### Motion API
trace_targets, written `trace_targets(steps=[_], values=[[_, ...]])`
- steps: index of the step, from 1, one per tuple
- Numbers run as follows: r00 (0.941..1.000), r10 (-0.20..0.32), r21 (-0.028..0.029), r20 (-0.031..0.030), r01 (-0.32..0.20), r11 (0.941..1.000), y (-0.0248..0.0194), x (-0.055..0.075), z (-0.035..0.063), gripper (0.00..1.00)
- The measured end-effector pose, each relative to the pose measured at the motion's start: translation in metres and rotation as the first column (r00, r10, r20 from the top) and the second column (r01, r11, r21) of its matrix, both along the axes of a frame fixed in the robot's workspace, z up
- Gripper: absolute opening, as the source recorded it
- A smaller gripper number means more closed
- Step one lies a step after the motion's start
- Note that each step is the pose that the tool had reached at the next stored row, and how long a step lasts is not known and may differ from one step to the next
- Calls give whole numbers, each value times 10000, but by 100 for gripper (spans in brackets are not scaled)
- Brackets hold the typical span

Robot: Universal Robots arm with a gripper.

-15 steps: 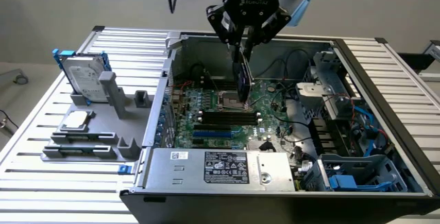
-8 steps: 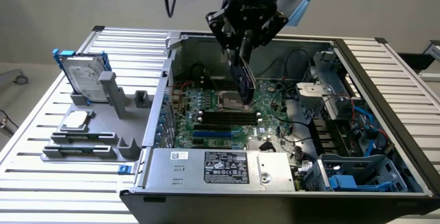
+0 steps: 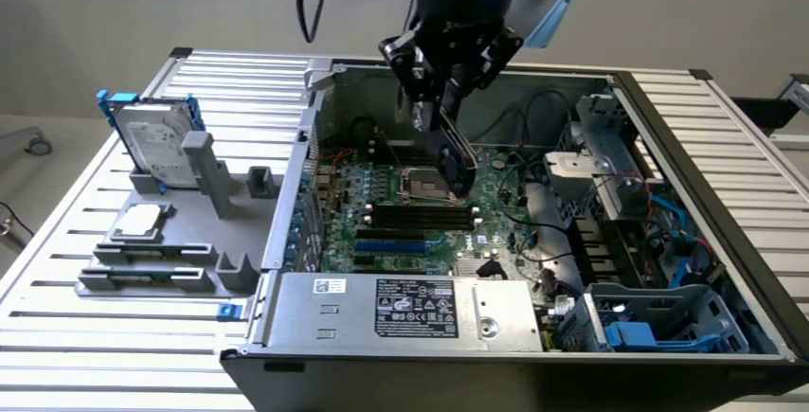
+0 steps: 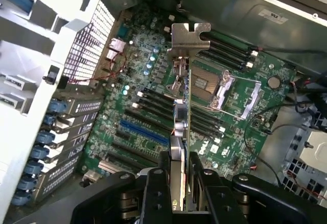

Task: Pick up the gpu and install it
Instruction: 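Insert the gpu into the slot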

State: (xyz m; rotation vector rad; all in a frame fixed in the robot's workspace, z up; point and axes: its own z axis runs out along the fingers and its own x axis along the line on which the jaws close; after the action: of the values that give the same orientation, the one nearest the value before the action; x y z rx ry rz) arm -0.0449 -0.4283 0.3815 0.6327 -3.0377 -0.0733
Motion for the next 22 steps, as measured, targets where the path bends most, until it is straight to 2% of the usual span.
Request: trace_targets(steps=[5,8,11,14,17,20,22], values=[[9958,910,7,21,-910,9959,0,0,-62,26],[9893,1460,6,23,-1460,9893,0,0,-89,26],[9800,1990,6,24,-1990,9800,0,-1,-109,26],[9677,2522,7,24,-2522,9677,0,0,-128,26],[9523,3052,7,24,-3052,9523,0,0,-150,26],[9345,3560,8,24,-3560,9345,0,0,-172,26],[9204,3910,7,24,-3910,9204,0,0,-187,26]])
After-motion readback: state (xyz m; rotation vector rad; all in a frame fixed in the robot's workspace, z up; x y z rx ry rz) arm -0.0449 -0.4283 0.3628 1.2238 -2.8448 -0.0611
